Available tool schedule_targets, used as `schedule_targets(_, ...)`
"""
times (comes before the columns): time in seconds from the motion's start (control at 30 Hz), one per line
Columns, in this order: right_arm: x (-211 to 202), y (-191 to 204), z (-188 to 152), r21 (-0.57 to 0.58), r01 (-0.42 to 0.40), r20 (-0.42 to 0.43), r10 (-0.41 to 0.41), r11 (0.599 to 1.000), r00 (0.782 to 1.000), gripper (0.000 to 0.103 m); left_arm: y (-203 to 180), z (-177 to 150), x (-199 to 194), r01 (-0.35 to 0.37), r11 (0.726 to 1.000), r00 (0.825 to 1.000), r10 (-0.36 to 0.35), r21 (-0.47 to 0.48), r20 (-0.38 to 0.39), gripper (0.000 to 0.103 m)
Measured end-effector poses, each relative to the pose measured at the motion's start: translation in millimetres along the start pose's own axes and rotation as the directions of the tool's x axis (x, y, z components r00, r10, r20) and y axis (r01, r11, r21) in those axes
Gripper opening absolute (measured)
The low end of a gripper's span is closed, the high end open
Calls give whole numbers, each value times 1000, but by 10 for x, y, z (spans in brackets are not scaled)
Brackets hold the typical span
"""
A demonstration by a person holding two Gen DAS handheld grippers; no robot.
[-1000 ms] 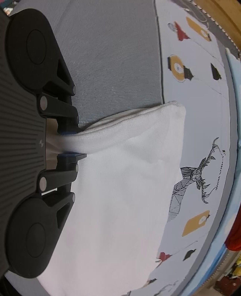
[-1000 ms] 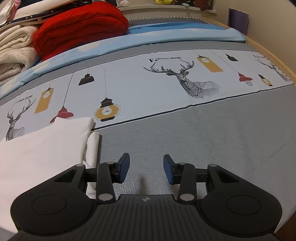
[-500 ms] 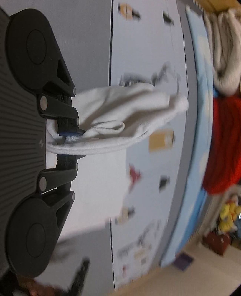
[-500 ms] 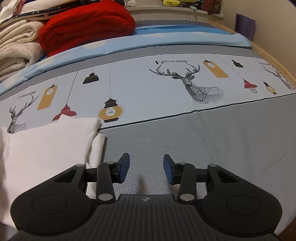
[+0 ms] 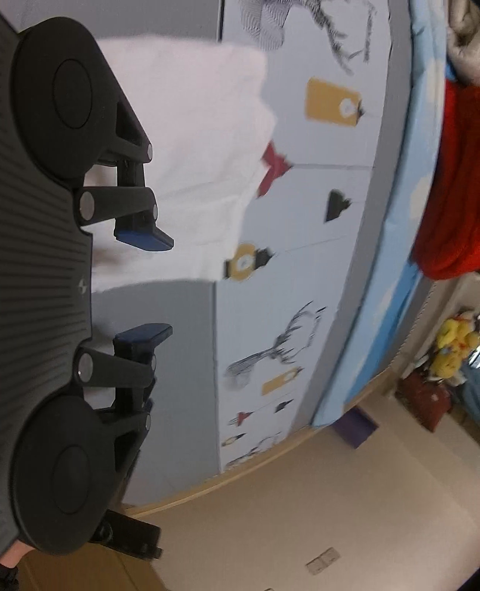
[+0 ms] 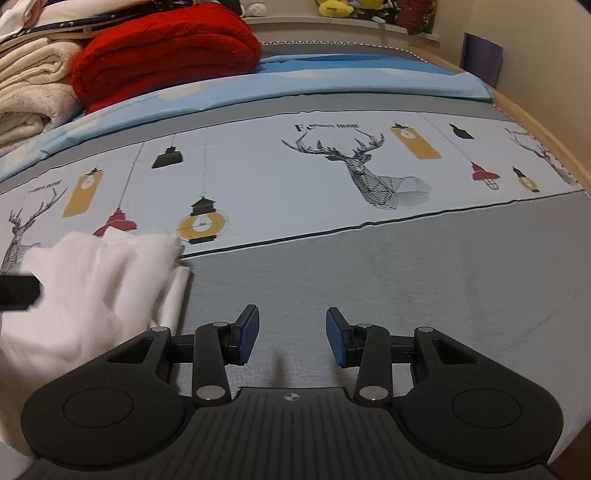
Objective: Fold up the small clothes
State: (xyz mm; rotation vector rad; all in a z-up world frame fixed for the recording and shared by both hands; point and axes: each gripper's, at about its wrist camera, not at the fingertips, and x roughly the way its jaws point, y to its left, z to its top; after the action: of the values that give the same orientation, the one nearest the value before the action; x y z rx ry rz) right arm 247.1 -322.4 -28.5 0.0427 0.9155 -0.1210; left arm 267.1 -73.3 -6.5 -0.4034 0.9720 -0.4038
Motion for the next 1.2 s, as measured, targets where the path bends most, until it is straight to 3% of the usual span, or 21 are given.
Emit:
schedule_targets(0.2,19,6,36,39,-19,4,18,999,1000,42,536,128,-329,-135,983,990,140,-121,30,48)
schedule_targets(0.4,27,258,59,83,-96,12,95,992,995,42,1135,161,-765,-301,937,951,308,-177,14,47)
schedule_targets(0.5,0,409,75,116,-180,31,178,977,984,42,1326,122,-900,-313,931,948,318,-188,0,47)
schedule_targets(0.6,59,599,82,136,-281,0,284,950,959,42,1346,82,-928,-312,937,949,314,-156,-10,47)
schedule_targets(0.7,134,829,86,123,-332,-27,338,935,941,45,1317,46,-909,-310,942,951,310,-126,-23,47)
schedule_targets(0.9,366,1116,50,114,-300,-116,313,947,943,47,1147,-45,-765,-297,953,954,294,-63,-54,48)
schedule_targets(1.03,449,1137,57,104,-247,-113,258,963,959,47,1026,-114,-672,-291,957,953,291,12,-81,48)
schedule_targets(1.2,554,1134,105,116,-241,-109,253,964,961,43,1009,-152,-666,-301,952,948,305,60,-91,49)
